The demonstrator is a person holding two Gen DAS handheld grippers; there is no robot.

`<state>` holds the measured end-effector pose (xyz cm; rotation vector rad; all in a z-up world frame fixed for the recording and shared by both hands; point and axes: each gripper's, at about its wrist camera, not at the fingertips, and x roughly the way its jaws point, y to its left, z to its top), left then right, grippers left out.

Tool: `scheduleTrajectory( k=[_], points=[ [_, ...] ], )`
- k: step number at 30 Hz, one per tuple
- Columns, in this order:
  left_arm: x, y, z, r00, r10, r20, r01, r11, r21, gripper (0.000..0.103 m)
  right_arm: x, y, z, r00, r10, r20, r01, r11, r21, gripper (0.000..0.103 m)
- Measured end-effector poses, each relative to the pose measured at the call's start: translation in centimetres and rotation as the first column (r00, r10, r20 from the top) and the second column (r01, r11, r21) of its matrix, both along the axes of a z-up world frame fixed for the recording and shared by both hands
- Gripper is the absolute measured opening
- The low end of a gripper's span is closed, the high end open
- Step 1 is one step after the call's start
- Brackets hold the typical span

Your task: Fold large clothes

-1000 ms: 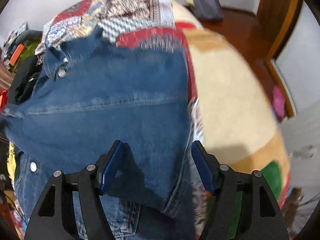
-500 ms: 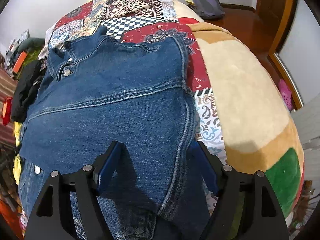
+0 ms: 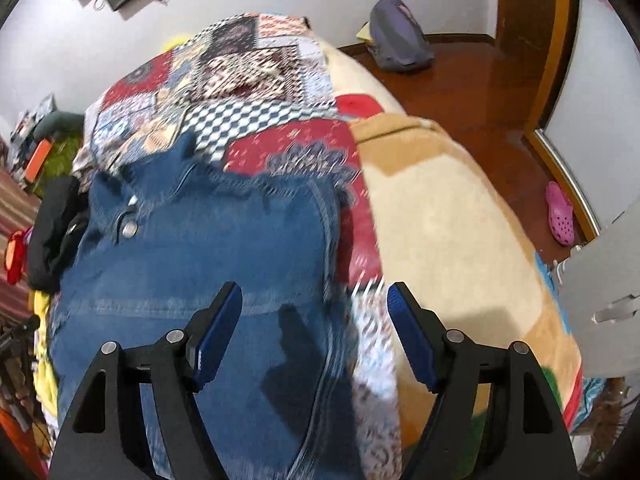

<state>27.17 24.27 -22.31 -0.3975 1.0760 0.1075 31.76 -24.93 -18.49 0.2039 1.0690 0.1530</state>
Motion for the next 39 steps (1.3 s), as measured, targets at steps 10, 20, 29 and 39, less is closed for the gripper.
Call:
scheduleTrajectory(
  k=[10,20,29,39],
  points=[
    [4.9,2.3,-5.4,1.0,0.017,-0.022,-0.021,0.984,-0.176,0.077,4.6,-0.5,-3.8,0.999,-0.019,-0.046,0.022,0.998,0.063,0.071],
    [6.4,1.2,-7.2,1.0,0.006,0.011,-0.003,0.966,-0.259,0.043,6.6,0.3,-5.8,0.997,0.037,-0.067,-0.029,0.992,0.122,0.019],
    [5.3,-4.9,-0.7,0.993,-0.115,0.001,0.114,0.984,0.133,0.007,4.4,0.7,-0.1,0.997,0.045,0.069,-0.051,0.995,0.09,0.014],
    [5.2,-7.2,9.7,0.969,-0.164,0.187,0.12,0.967,0.226,0.006,3.3,2.3,7.3,0.969,0.099,0.228,-0.106,0.994,0.021,0.013]
  ],
)
